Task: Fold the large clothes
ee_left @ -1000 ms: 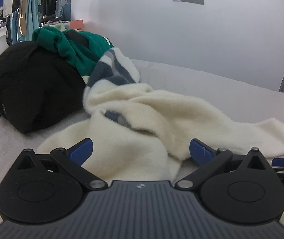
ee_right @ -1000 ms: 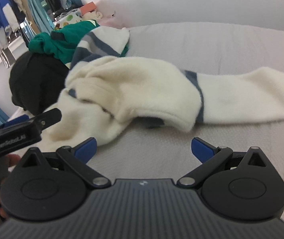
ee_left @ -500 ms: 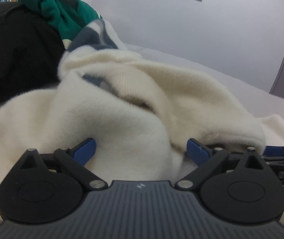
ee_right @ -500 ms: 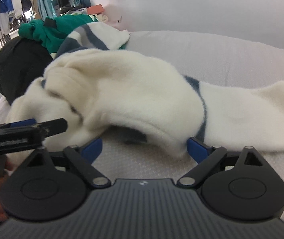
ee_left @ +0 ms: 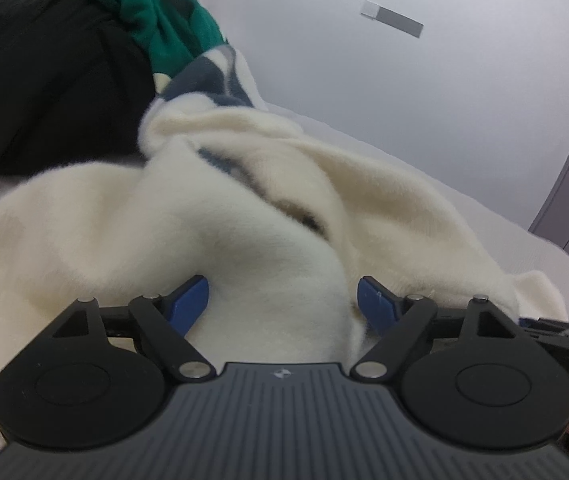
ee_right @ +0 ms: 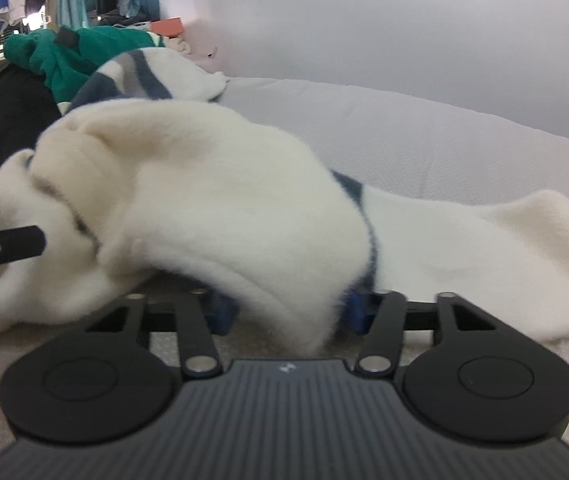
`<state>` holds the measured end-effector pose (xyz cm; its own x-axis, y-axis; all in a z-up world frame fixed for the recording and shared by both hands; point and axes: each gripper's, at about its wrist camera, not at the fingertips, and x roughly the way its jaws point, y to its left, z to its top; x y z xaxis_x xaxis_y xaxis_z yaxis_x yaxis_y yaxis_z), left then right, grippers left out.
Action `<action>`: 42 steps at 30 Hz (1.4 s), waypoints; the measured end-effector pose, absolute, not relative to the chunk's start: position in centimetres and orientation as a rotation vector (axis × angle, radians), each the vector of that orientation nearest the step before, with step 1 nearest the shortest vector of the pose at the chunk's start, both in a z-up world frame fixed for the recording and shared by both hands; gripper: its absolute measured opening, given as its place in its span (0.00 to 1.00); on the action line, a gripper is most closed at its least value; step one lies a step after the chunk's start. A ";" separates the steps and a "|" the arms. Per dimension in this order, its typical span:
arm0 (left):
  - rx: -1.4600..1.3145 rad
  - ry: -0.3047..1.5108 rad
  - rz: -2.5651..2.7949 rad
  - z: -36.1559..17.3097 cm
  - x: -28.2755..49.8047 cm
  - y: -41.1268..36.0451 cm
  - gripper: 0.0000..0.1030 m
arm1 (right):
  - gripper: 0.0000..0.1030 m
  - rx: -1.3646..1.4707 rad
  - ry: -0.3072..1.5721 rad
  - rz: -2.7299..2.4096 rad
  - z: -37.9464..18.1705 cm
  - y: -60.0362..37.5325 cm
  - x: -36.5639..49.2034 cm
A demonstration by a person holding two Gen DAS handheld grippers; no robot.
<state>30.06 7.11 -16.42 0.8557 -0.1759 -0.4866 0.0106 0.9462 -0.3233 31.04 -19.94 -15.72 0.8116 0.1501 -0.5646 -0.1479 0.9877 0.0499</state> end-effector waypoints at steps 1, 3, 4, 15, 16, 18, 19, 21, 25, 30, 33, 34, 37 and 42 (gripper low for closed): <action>-0.336 0.537 -0.097 -16.4 29.8 7.3 0.83 | 0.36 0.007 0.608 0.157 -15.6 -20.0 31.0; -0.373 0.546 -0.093 -16.3 29.5 7.8 0.83 | 0.29 0.021 0.618 0.159 -15.1 -20.3 30.6; -0.382 0.551 -0.091 -16.3 29.4 8.0 0.83 | 0.26 0.028 0.616 0.158 -14.9 -20.5 30.4; -0.266 0.580 -0.080 -14.6 26.9 6.9 0.83 | 0.14 0.089 0.522 0.109 -9.9 -22.5 26.2; -0.257 0.578 -0.084 -14.5 26.5 6.7 0.83 | 0.14 0.093 0.517 0.102 -9.6 -22.6 26.0; -0.245 0.577 -0.095 -14.3 25.7 6.4 0.83 | 0.13 0.096 0.501 0.077 -9.0 -23.3 25.4; -0.242 0.579 -0.100 -14.3 25.5 6.3 0.83 | 0.13 0.097 0.491 0.059 -8.7 -23.7 25.2; -0.234 0.582 -0.105 -14.3 25.1 6.0 0.83 | 0.13 0.116 0.484 0.021 -8.5 -24.7 25.3; -0.228 0.585 -0.107 -14.4 25.2 5.9 0.83 | 0.13 0.130 0.509 -0.078 -9.1 -26.8 26.5; -0.229 0.613 -0.074 -15.2 26.4 6.5 0.83 | 0.13 0.091 0.627 -0.173 -12.2 -28.0 29.5; -0.234 0.646 -0.053 -16.3 27.6 7.1 0.83 | 0.13 0.080 0.686 -0.179 -14.1 -27.4 30.4; -0.240 0.656 -0.050 -16.6 27.9 7.4 0.83 | 0.14 0.058 0.692 -0.178 -14.5 -26.8 30.4; -0.265 0.663 -0.048 -16.9 28.5 7.7 0.83 | 0.15 0.035 0.683 -0.175 -14.4 -26.0 29.8; -0.314 0.650 -0.074 -16.4 27.9 7.7 0.83 | 0.55 0.089 0.651 -0.148 -12.7 -26.8 27.7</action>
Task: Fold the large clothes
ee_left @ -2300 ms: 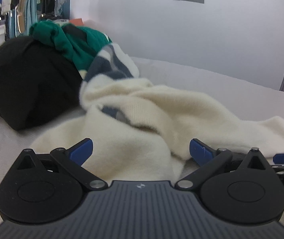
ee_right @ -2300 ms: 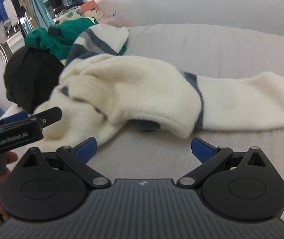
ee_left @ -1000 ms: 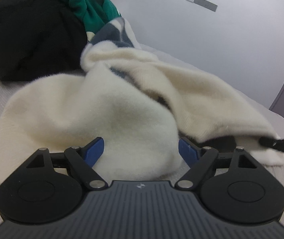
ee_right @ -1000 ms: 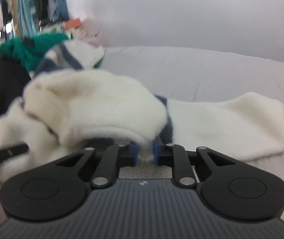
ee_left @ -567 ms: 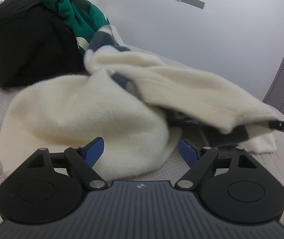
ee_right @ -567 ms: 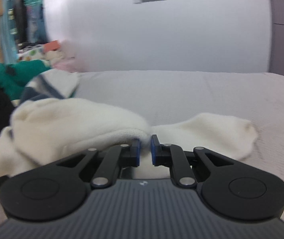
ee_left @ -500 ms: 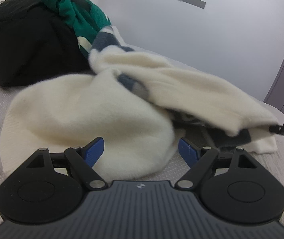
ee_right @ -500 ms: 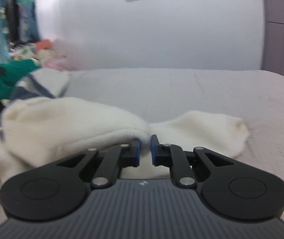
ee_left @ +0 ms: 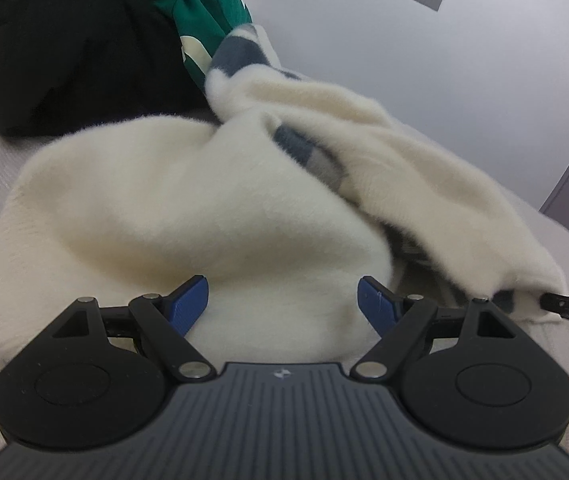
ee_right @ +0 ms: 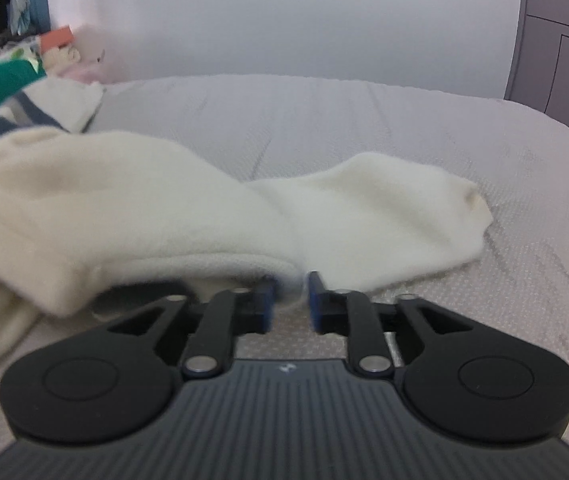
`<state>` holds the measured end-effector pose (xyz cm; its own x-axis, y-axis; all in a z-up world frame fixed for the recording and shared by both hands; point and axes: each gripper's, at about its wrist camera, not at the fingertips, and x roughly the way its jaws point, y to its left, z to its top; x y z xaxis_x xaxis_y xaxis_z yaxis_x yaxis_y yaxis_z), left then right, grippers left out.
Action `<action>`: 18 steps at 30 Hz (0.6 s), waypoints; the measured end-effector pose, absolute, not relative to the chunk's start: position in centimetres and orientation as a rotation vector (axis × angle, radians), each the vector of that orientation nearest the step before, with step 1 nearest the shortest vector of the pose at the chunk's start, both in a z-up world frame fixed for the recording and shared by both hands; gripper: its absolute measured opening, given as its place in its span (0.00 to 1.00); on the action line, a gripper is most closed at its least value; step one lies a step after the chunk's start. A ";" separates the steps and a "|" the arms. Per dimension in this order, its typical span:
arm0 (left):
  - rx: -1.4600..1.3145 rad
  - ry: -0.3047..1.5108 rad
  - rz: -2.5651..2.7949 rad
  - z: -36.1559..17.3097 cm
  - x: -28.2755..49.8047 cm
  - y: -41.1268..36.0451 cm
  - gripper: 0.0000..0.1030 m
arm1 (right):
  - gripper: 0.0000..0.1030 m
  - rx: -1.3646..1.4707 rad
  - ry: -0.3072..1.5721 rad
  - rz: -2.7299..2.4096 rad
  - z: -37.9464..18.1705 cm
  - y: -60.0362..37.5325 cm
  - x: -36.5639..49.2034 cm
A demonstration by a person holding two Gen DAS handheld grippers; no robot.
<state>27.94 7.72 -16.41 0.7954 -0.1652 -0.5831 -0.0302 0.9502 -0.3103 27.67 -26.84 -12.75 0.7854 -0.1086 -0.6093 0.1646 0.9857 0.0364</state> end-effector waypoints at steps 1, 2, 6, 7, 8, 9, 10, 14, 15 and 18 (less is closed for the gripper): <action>-0.323 0.645 -0.079 -16.2 27.6 7.7 0.83 | 0.73 0.096 0.638 -0.135 -12.3 -26.7 27.1; -0.330 0.640 -0.086 -15.9 27.4 7.6 0.83 | 0.75 0.098 0.617 -0.112 -11.8 -26.4 26.4; -0.343 0.613 -0.100 -14.9 26.4 7.6 0.83 | 0.73 0.033 0.535 -0.011 -10.1 -24.3 23.6; -0.350 0.609 -0.101 -14.8 26.5 7.7 0.83 | 0.73 0.007 0.510 0.024 -9.8 -23.5 23.0; -0.357 0.606 -0.104 -14.7 26.4 7.8 0.83 | 0.73 -0.018 0.493 0.052 -9.7 -22.8 22.5; -0.358 0.604 -0.106 -14.6 26.4 7.8 0.83 | 0.73 -0.050 0.478 0.086 -9.7 -21.9 22.2; -0.356 0.601 -0.109 -14.6 26.3 7.8 0.83 | 0.73 -0.079 0.469 0.122 -9.8 -21.1 22.1; -0.334 0.602 -0.114 -14.6 26.6 7.7 0.83 | 0.73 -0.198 0.464 0.224 -11.0 -17.7 23.1; -0.332 0.603 -0.114 -14.7 26.8 7.7 0.83 | 0.73 -0.248 0.459 0.242 -11.6 -16.7 23.5; -0.326 0.605 -0.112 -14.8 27.2 7.8 0.83 | 0.73 -0.396 0.450 0.276 -13.6 -14.5 24.8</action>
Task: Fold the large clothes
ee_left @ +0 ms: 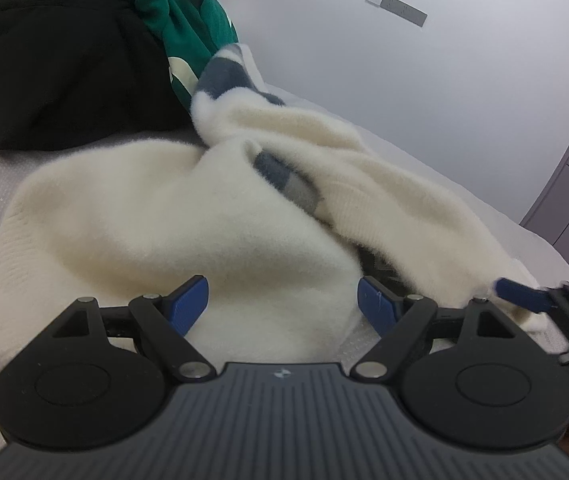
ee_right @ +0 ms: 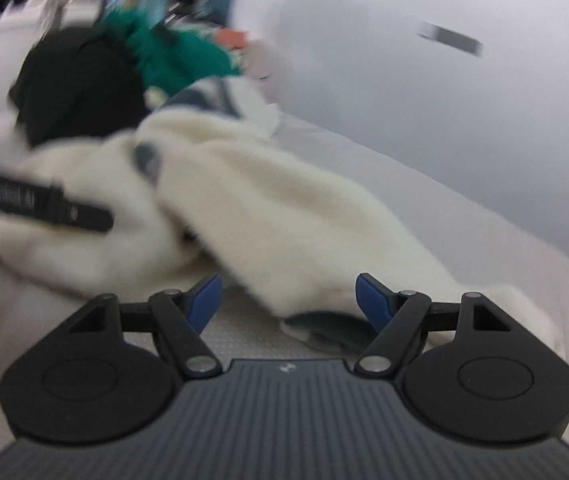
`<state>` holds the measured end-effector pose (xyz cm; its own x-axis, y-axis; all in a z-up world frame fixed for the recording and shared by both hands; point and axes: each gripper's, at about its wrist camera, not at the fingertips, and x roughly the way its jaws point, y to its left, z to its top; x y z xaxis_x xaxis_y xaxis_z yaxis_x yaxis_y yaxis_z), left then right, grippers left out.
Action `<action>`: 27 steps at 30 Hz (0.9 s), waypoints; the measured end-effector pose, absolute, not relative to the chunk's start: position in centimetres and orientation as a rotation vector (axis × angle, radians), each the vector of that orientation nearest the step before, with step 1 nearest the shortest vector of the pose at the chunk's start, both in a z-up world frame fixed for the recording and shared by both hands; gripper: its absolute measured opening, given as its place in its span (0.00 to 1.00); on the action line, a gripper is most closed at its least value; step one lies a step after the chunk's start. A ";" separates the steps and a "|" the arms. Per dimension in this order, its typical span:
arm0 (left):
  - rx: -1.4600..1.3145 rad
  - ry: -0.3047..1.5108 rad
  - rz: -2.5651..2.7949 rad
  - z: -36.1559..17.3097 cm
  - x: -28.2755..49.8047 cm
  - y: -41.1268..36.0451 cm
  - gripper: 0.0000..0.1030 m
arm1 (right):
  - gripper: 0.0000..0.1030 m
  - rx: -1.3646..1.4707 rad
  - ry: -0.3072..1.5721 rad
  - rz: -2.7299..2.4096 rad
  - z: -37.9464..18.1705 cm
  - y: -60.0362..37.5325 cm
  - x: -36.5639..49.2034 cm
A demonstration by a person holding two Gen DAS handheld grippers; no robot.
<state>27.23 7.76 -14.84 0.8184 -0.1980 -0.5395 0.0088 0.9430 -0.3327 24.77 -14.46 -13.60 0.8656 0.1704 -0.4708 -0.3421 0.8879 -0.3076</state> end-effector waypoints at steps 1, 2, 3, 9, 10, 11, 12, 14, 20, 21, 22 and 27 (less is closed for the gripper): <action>-0.325 0.606 -0.111 -14.9 27.3 7.8 0.83 | 0.73 -0.439 0.448 0.280 -14.0 -13.7 24.9; -0.326 0.608 -0.110 -14.9 27.4 7.9 0.83 | 0.73 -0.482 0.440 0.284 -14.6 -13.2 25.1; -0.328 0.609 -0.108 -14.9 27.5 7.9 0.83 | 0.72 -0.520 0.426 0.289 -15.0 -12.8 25.4; -0.322 0.615 -0.102 -15.2 27.7 8.1 0.83 | 0.70 -0.585 0.371 0.254 -15.4 -12.1 27.2; -0.323 0.616 -0.105 -15.2 27.7 8.0 0.83 | 0.69 -0.595 0.373 0.247 -15.7 -12.1 27.4; -0.321 0.617 -0.109 -15.2 27.7 7.9 0.83 | 0.68 -0.606 0.375 0.234 -16.0 -11.9 27.4; -0.316 0.618 -0.112 -15.2 27.8 7.7 0.83 | 0.63 -0.631 0.375 0.205 -16.5 -11.8 27.5; -0.304 0.621 -0.113 -15.4 28.0 7.5 0.83 | 0.54 -0.662 0.357 0.173 -17.2 -11.7 27.6; -0.301 0.618 -0.125 -15.6 28.4 7.4 0.83 | 0.10 -0.513 0.315 0.124 -14.2 -12.6 27.3; -0.310 0.611 -0.132 -15.6 28.3 7.4 0.83 | 0.10 -0.450 0.305 0.130 -13.1 -13.0 27.1; -0.323 0.602 -0.147 -15.6 28.3 7.5 0.83 | 0.09 -0.397 0.304 0.134 -12.3 -13.4 26.9; -0.318 0.519 -0.217 -14.4 27.3 7.0 0.83 | 0.07 -0.165 0.297 0.190 -8.4 -15.7 25.1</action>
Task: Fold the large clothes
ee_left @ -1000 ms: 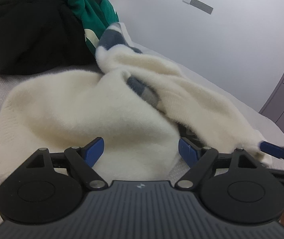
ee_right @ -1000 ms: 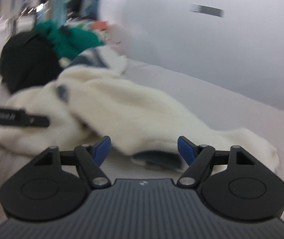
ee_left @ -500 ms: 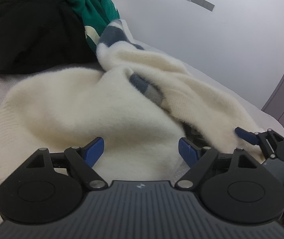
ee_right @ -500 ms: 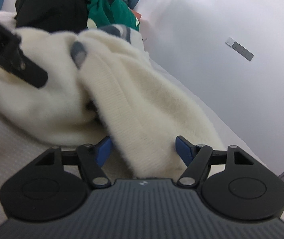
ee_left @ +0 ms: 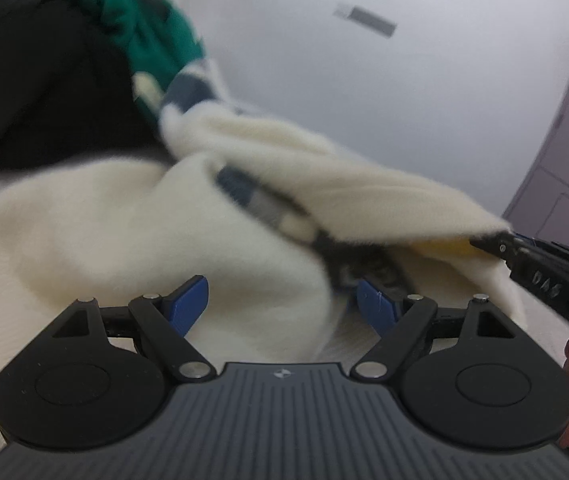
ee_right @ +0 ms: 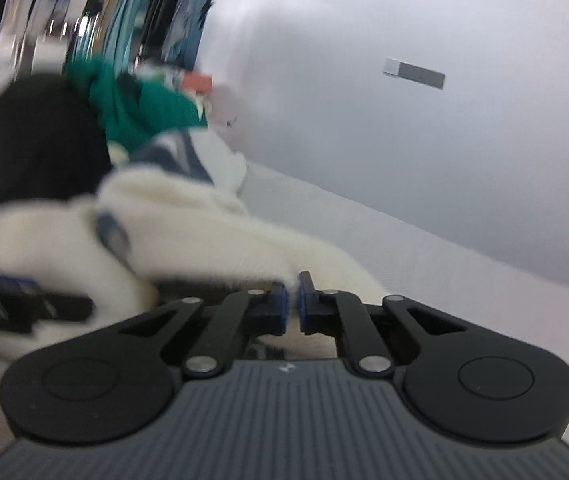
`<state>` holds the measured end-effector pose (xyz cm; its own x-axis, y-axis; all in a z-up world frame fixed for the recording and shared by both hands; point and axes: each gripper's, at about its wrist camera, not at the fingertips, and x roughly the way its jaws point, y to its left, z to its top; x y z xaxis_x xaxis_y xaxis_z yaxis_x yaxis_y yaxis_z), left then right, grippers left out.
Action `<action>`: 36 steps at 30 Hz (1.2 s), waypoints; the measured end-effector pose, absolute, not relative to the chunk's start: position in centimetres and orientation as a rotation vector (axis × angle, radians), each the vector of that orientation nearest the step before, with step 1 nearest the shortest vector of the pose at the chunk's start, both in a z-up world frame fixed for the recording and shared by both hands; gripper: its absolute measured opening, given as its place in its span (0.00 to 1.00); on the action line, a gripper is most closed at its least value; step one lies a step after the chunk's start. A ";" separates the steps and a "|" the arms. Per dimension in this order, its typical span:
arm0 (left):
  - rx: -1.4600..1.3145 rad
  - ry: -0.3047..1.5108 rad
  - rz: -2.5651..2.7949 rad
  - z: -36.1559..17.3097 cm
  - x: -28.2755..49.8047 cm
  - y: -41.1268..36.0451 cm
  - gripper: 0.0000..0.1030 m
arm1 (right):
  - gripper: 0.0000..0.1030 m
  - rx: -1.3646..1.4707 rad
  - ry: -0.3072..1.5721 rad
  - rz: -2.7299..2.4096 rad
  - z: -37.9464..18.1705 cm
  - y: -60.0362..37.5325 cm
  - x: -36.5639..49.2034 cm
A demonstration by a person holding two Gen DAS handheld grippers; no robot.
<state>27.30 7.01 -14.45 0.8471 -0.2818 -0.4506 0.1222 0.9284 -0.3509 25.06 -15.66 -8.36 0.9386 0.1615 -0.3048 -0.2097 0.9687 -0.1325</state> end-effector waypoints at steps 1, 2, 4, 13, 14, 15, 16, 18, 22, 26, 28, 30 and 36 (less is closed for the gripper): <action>-0.307 0.495 -0.230 -14.1 27.0 6.7 0.83 | 0.07 -0.134 0.293 0.207 -8.0 -16.0 24.4; -0.295 0.473 -0.243 -13.8 26.7 6.4 0.83 | 0.07 -0.098 0.292 0.228 -7.6 -16.5 23.8; -0.276 0.438 -0.270 -13.2 26.2 5.8 0.83 | 0.07 -0.036 0.291 0.266 -6.5 -17.2 23.1; -0.260 0.295 -0.276 -11.5 24.4 3.6 0.83 | 0.06 0.046 0.274 0.395 -3.9 -18.3 18.8; -0.273 0.283 -0.276 -11.4 24.6 3.5 0.83 | 0.06 0.052 0.283 0.396 -4.0 -18.3 18.7; -0.280 0.270 -0.274 -11.2 24.8 3.4 0.83 | 0.06 0.064 0.297 0.398 -4.3 -18.4 18.5; -0.276 0.257 -0.269 -11.2 25.0 3.4 0.83 | 0.06 0.080 0.315 0.400 -4.6 -18.5 18.5; -0.246 0.243 -0.266 -10.9 25.5 2.8 0.83 | 0.06 0.120 0.344 0.412 -5.1 -18.6 18.5; -0.176 0.215 -0.242 -11.0 26.6 1.9 0.83 | 0.06 0.124 0.351 0.404 -5.1 -18.1 18.2; -0.154 0.197 -0.224 -11.1 28.1 2.0 0.65 | 0.06 0.130 0.361 0.416 -4.9 -17.9 17.7; -0.133 0.212 -0.208 -11.4 28.8 2.2 0.62 | 0.06 0.124 0.360 0.429 -4.8 -17.8 17.6; -0.132 0.254 -0.168 -11.9 29.8 2.6 0.40 | 0.06 0.119 0.362 0.428 -4.8 -17.6 17.6; -0.216 0.259 -0.159 -11.5 30.7 4.8 0.22 | 0.06 0.078 0.385 0.366 -6.0 -17.2 18.2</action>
<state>30.67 4.77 -11.47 0.9545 -0.1828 -0.2357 0.1278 0.9646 -0.2309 18.21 -17.17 -5.99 0.8623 0.3631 -0.3531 -0.3337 0.9317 0.1434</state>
